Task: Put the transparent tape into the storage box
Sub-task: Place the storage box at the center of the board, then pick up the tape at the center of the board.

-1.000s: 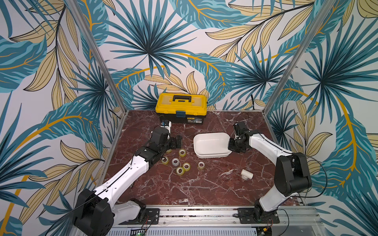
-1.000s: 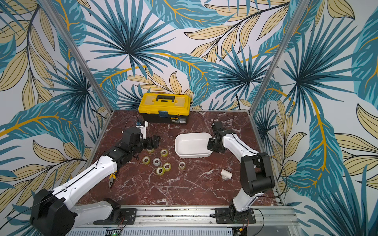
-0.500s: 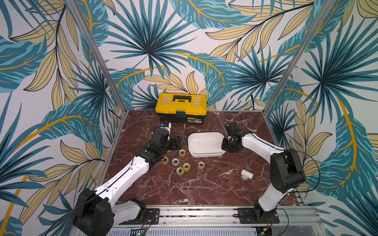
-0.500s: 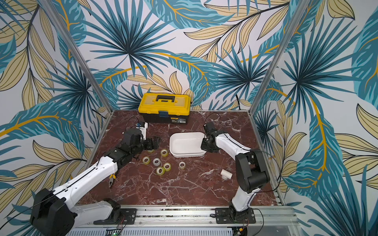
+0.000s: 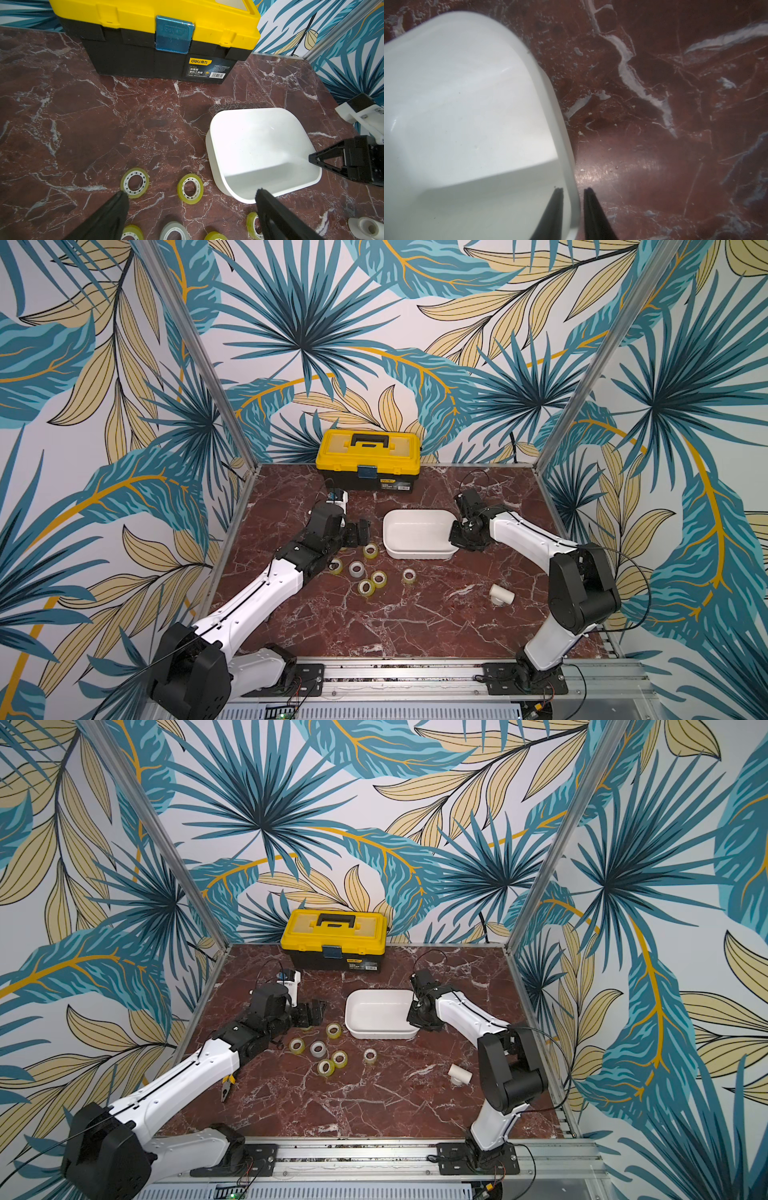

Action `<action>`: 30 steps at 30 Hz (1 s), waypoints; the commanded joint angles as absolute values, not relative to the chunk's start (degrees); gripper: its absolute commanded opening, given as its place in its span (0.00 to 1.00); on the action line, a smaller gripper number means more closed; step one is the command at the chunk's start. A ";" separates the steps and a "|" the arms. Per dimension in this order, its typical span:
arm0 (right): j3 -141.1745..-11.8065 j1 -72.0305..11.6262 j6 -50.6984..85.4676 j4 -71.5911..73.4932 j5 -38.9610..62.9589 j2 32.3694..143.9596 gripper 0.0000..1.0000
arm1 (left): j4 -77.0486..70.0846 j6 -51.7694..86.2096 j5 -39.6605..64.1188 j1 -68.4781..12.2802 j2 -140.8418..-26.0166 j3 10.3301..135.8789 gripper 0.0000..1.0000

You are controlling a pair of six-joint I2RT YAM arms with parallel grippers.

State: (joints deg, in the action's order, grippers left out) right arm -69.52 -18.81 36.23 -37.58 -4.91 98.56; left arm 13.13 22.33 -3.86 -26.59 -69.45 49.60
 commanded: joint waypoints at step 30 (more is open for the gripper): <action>-83.32 -22.67 28.83 -50.62 -8.52 95.05 0.94 | 26.82 31.59 -0.89 -13.89 -93.76 56.57 1.00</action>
State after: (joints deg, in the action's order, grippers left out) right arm -82.41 -22.22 30.17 -47.86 -6.76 93.21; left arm 23.97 30.72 -7.22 -14.02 -91.85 52.34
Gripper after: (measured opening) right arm 0.937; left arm 0.999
